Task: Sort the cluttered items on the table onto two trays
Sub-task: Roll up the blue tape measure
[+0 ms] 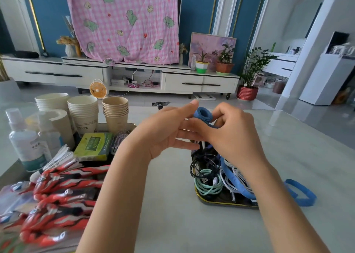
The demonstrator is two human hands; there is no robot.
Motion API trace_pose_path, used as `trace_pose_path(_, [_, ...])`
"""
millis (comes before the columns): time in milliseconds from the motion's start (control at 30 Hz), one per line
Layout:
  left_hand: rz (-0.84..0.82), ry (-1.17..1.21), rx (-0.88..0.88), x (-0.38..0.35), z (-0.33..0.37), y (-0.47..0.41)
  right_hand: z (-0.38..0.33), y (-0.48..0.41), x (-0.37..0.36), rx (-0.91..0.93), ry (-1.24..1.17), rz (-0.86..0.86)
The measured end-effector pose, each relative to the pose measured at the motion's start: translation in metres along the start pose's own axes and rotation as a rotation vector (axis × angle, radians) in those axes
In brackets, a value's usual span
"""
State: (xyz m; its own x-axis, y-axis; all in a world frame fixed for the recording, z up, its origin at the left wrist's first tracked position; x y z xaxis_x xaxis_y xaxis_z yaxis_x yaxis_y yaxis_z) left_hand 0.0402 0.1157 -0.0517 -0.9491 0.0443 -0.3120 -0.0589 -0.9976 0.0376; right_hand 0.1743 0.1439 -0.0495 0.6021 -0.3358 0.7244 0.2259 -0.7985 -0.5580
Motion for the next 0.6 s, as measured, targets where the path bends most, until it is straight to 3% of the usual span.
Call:
trace_pose_path(233, [0.258,0.033,-0.184,-0.015,-0.009,-0.011,-0.011,0.004,0.002,0.074,0.177,0.077])
trace_pose_path(400, [0.255,0.180,-0.167,-0.006,-0.005,-0.010,-0.002,0.001,0.002,0.139,0.052,-0.051])
trace_pose_path(600, [0.080,-0.047,0.074,0.015,0.004,0.007,0.003,0.000,0.007,0.222,-0.159,-0.351])
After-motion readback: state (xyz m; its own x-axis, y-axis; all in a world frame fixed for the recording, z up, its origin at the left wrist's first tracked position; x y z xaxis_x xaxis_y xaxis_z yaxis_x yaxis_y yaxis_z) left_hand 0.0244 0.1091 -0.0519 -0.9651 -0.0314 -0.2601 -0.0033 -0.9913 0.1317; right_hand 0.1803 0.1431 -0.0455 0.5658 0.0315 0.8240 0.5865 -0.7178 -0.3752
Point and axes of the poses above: each hand's wrist, its own y-axis away from the middle knuckle, its own x-axis out of the back of the hand, z = x × y, the point moved 2 cm from there along -y, towards the middle knuckle, and after that the axes turned 14 degrees about y, right-handed, at the moved point
